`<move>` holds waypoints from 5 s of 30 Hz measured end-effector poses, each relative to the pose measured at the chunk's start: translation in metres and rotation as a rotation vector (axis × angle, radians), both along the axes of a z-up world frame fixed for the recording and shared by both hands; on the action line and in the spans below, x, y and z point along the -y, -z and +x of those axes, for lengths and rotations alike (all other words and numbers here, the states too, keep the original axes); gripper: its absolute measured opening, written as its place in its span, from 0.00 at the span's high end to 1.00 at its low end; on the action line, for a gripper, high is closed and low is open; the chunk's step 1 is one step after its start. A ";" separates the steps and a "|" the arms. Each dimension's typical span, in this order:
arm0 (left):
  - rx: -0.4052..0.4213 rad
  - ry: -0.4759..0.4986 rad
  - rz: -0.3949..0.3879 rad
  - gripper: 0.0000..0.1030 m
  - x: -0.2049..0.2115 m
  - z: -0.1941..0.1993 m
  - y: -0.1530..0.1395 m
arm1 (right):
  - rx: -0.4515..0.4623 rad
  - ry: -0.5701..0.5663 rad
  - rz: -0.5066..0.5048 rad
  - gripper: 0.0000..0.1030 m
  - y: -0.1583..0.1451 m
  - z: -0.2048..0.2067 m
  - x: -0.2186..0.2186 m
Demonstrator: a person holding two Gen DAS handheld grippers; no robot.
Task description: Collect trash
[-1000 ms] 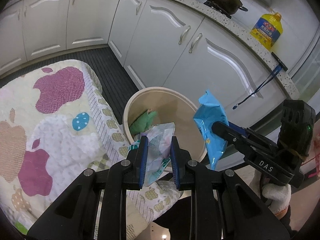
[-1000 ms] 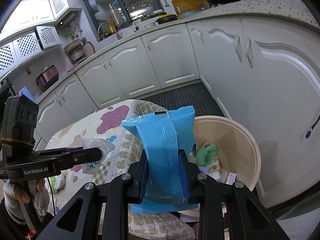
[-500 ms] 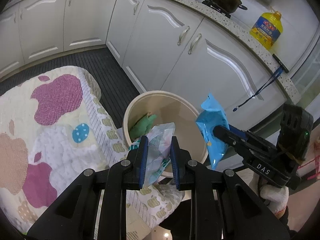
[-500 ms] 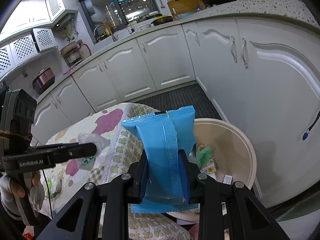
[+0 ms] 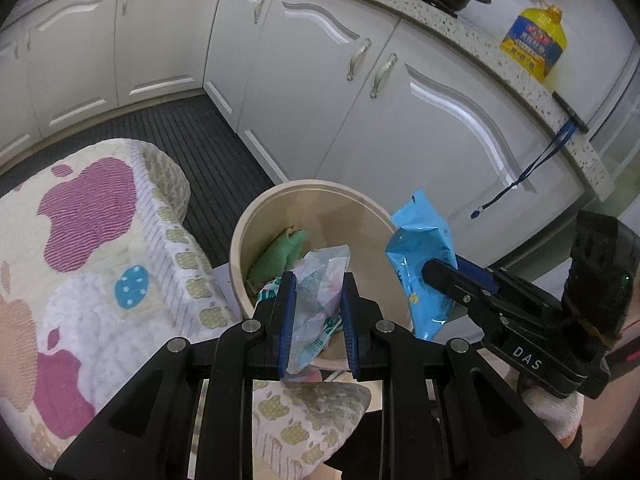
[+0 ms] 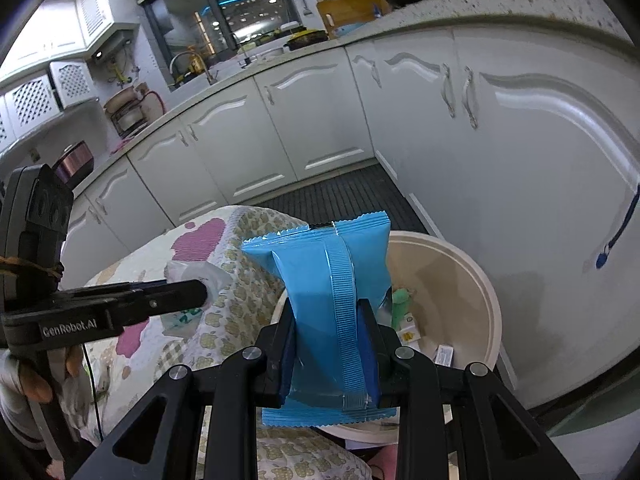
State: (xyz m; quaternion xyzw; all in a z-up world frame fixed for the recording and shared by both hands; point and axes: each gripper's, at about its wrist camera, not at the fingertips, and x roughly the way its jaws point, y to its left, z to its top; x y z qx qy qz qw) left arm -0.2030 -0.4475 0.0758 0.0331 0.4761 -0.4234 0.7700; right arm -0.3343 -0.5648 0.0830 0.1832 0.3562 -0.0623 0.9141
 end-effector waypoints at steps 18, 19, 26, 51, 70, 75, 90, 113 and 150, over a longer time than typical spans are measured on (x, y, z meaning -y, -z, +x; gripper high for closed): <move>0.016 0.012 0.078 0.82 0.038 0.011 0.039 | -0.079 0.097 0.055 0.74 0.038 0.005 0.026; 0.009 0.014 0.078 0.82 0.039 0.012 0.041 | -0.087 0.105 0.054 0.74 0.041 0.006 0.028; -0.066 0.016 0.058 0.81 0.051 0.022 0.055 | -0.130 0.137 0.049 0.62 0.057 0.021 0.040; 0.168 -0.043 -0.015 0.49 -0.034 -0.005 -0.026 | 0.034 0.165 -0.036 0.42 -0.015 -0.022 -0.025; 0.437 -0.129 -0.043 0.49 -0.122 -0.071 -0.107 | 0.190 0.108 -0.158 0.27 -0.092 -0.047 -0.103; 0.488 -0.186 -0.055 0.49 -0.143 -0.084 -0.122 | 0.236 0.109 -0.176 0.24 -0.105 -0.054 -0.115; 0.521 -0.202 -0.110 0.49 -0.141 -0.125 -0.107 | 0.227 0.163 -0.263 0.24 -0.111 -0.083 -0.129; 0.568 -0.223 -0.137 0.49 -0.137 -0.121 -0.120 | 0.241 0.242 -0.343 0.22 -0.119 -0.094 -0.128; 0.562 -0.238 -0.155 0.31 -0.144 -0.100 -0.130 | 0.271 0.302 -0.341 0.15 -0.128 -0.085 -0.110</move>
